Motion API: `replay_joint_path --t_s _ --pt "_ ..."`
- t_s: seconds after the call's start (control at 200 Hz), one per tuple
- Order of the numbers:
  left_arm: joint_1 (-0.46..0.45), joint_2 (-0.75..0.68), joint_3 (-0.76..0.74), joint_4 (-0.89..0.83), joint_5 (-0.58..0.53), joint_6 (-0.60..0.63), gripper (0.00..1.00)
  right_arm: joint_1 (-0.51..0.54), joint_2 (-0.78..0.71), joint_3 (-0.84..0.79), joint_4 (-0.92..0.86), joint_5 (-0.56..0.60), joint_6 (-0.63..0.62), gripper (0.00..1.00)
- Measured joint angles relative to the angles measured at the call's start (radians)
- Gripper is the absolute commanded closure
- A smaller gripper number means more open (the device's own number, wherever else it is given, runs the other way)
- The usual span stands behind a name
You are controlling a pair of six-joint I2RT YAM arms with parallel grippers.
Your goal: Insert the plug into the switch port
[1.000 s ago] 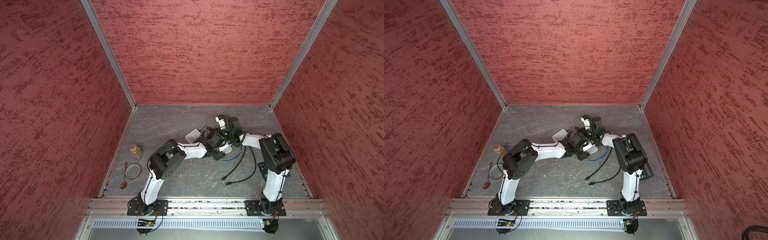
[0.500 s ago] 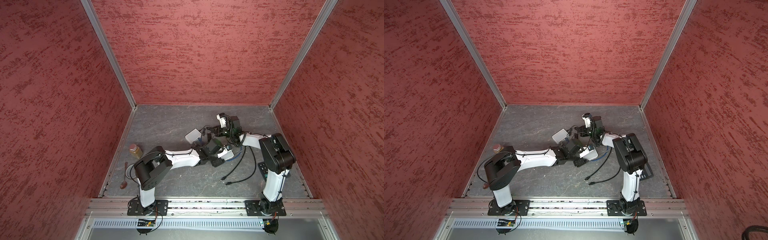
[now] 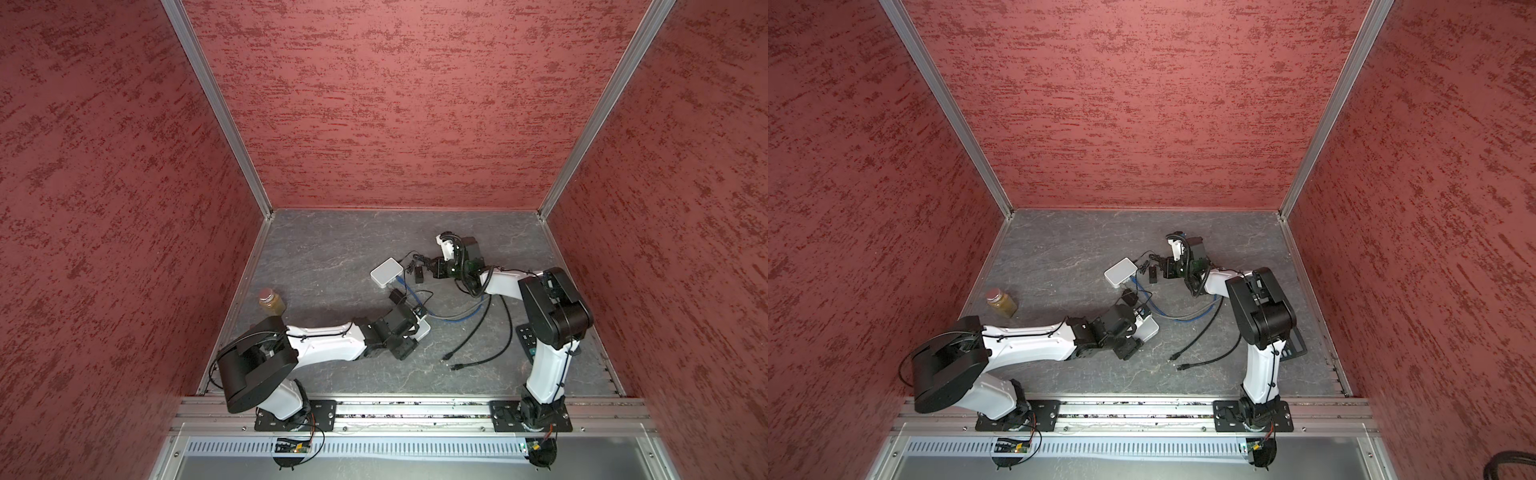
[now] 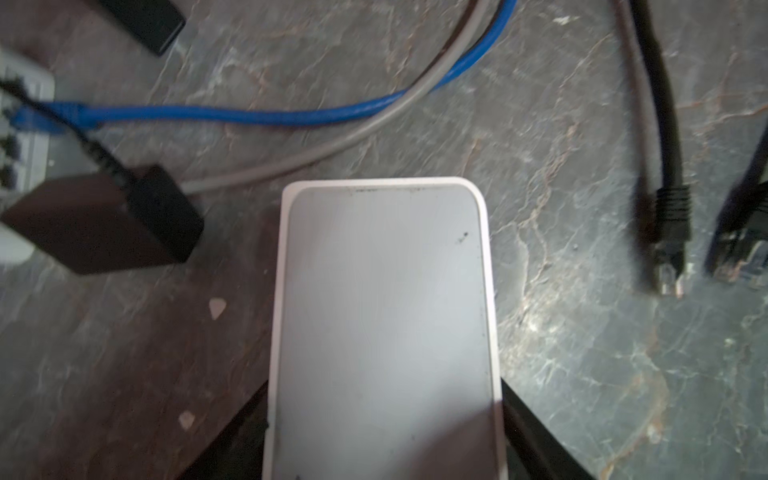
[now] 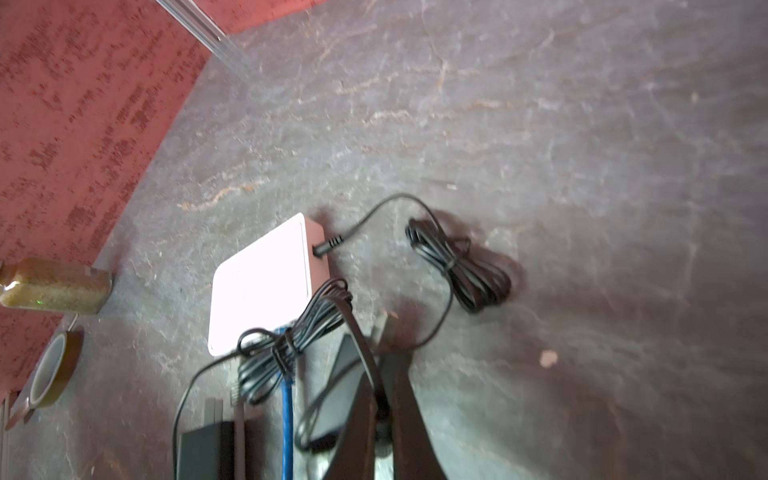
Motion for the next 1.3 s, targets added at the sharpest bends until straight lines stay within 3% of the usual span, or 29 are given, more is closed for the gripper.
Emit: replay_joint_path --t_s 0.291,0.616,0.972,1.207,1.297 --pt "0.034 -0.051 -0.033 -0.096 -0.021 -0.122 0.45 0.0 -0.119 -0.085 -0.019 -0.017 0.011 1.0" --pt "0.077 -0.048 -0.024 -0.12 -0.011 -0.174 0.31 0.001 -0.226 -0.2 -0.008 -0.039 0.042 1.0" --pt "0.089 0.067 0.072 -0.18 0.056 -0.238 0.15 0.003 -0.242 -0.218 0.007 -0.04 0.051 0.99" --pt "0.1 0.143 0.174 -0.251 0.074 -0.247 0.15 0.004 -0.261 -0.224 0.008 -0.039 0.05 0.99" --pt "0.102 0.169 0.212 -0.293 0.076 -0.243 0.19 0.005 -0.269 -0.224 0.007 -0.039 0.05 0.99"
